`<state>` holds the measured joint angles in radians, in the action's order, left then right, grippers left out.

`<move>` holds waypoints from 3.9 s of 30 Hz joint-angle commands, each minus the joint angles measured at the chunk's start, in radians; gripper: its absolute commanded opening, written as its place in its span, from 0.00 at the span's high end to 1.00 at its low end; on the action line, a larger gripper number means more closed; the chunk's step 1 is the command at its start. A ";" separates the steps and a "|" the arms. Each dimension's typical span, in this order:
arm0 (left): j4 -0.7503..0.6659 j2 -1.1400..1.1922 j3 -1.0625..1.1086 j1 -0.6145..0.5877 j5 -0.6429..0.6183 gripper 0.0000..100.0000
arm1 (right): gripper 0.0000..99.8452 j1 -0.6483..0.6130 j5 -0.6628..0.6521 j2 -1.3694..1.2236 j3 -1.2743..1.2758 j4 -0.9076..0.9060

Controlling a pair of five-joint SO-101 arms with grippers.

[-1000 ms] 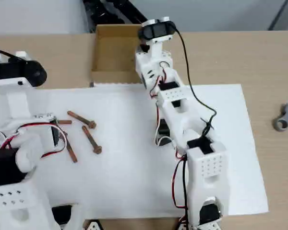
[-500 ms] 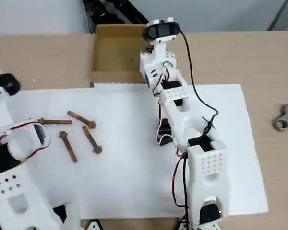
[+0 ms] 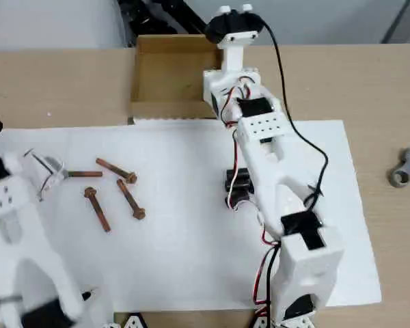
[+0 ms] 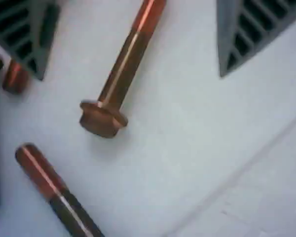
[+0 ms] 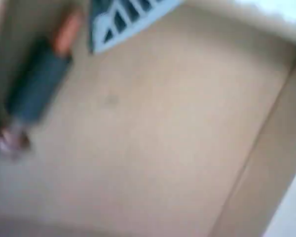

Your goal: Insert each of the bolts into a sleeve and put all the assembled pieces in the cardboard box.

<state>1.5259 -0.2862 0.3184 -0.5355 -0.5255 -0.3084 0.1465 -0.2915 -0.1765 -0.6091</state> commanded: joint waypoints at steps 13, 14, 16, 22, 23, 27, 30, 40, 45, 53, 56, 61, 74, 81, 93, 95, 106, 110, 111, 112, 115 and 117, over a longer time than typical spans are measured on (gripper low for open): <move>-0.015 0.414 -0.320 0.049 -0.236 0.79 | 0.85 0.012 0.080 0.219 -0.044 -0.430; -0.014 0.440 -0.338 0.063 -0.242 0.79 | 0.85 0.012 0.092 0.219 -0.044 -0.444; -0.014 0.488 -0.378 0.091 -0.253 0.79 | 0.85 0.012 0.103 0.216 -0.044 -0.458; 0.006 0.601 -0.458 0.104 -0.354 0.79 | 0.86 0.013 0.104 0.213 -0.009 -0.452; 0.014 0.621 -0.466 0.103 -0.364 0.79 | 0.86 0.013 0.104 0.213 -0.002 -0.452; 0.014 0.669 -0.475 0.089 -0.393 0.79 | 0.86 0.013 0.103 0.217 0.014 -0.450; -0.011 0.706 -0.492 0.077 -0.413 0.79 | 0.86 0.012 0.100 0.217 0.014 -0.450; -0.064 0.862 -0.495 0.075 -0.416 0.79 | 0.86 0.010 0.098 0.220 0.014 -0.460; -0.080 0.916 -0.504 0.060 -0.442 0.79 | 0.86 0.005 0.098 0.222 0.014 -0.486; -0.077 0.919 -0.529 0.049 -0.388 0.93 | 0.86 0.005 0.098 0.223 0.014 -0.486; -0.072 0.918 -0.542 0.051 -0.333 1.00 | 0.86 0.005 0.098 0.228 0.014 -0.487; -0.046 0.918 -0.555 0.049 -0.333 1.00 | 0.86 0.004 0.098 0.274 0.014 -0.487; 0.207 0.916 -0.866 0.054 -0.247 1.00 | 0.86 0.008 0.189 0.440 0.014 -0.816; 0.227 0.888 -0.949 0.054 -0.161 1.00 | 0.86 0.012 0.279 0.533 0.014 -1.030; 0.199 0.379 -0.730 0.048 0.014 1.00 | 0.86 0.007 0.354 0.742 0.468 -0.934; 0.183 0.296 -0.665 0.037 0.037 1.00 | 0.86 0.008 0.374 0.774 0.546 -0.869; 0.069 0.002 -0.383 0.011 0.054 1.00 | 0.86 0.013 0.381 0.799 0.773 -0.613; 0.069 -0.028 -0.375 0.012 0.080 1.00 | 0.86 0.015 0.376 0.797 0.816 -0.521; 0.069 -0.029 -0.375 0.012 0.080 1.00 | 0.86 0.015 0.376 0.797 0.829 -0.499; 0.069 -0.028 -0.375 0.012 0.080 1.00 | 0.86 0.015 0.374 0.797 0.838 -0.481; 0.069 -0.028 -0.375 0.011 0.080 1.00 | 0.86 0.015 0.374 0.783 0.848 -0.463; 0.069 -0.028 -0.375 0.011 0.080 1.00 | 0.86 0.028 0.374 0.746 0.848 -0.461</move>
<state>1.6180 -0.2677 -0.0514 -0.5217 -0.4549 -0.3069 0.5209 0.4695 0.6767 -1.0879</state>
